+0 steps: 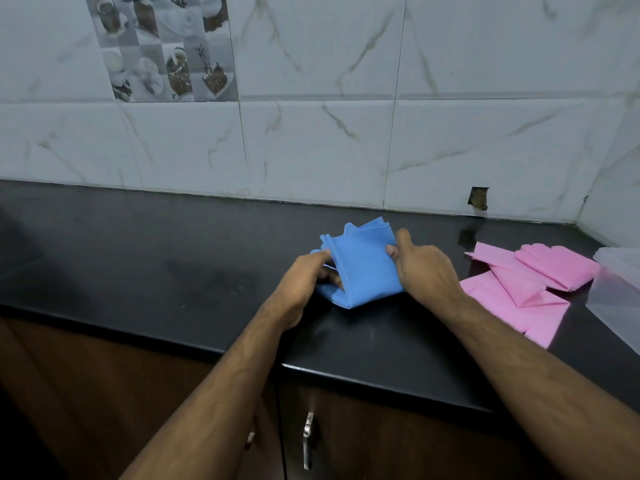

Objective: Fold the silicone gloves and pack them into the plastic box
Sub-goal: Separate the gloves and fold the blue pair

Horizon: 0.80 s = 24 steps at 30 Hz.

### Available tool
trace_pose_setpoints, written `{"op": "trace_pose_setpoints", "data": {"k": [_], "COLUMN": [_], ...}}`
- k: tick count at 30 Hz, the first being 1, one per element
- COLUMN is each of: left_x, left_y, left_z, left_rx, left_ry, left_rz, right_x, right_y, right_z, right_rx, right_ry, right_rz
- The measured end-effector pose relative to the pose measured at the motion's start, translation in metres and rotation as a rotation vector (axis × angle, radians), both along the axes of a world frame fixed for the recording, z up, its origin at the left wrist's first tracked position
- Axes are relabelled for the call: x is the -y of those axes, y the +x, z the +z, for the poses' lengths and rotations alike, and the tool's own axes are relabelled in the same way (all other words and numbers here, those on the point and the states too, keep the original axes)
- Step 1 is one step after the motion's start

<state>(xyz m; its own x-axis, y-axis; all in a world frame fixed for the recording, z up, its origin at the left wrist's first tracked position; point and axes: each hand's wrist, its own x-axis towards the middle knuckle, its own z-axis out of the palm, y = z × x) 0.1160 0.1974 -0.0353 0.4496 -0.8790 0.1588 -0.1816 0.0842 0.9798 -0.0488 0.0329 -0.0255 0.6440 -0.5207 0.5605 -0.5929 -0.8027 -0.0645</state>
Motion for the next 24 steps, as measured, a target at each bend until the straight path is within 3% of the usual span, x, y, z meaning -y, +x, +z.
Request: {"op": "trace_pose_setpoints", "data": {"k": [9,14,20,24], "left_x": [0.001,0.001,0.003,0.003], "left_y": [-0.004,-0.007,-0.005,-0.005], "left_z": [-0.004,-0.001,-0.003,-0.004], "left_rx": [0.239,0.532,0.618,0.596], "left_ry": [0.022,-0.018,-0.033,-0.067], "left_rz": [0.109,0.326,0.438,0.482], "right_x": [-0.002,-0.009,-0.029,-0.029], "right_y": [0.004,0.003,0.006,0.006], "right_z": [0.002,0.008,0.012,0.012], "right_rx": [0.156,0.137,0.069,0.173], "right_ry": [0.398,0.406,0.435,0.404], "right_rz": [0.046,0.018,0.026,0.037]}}
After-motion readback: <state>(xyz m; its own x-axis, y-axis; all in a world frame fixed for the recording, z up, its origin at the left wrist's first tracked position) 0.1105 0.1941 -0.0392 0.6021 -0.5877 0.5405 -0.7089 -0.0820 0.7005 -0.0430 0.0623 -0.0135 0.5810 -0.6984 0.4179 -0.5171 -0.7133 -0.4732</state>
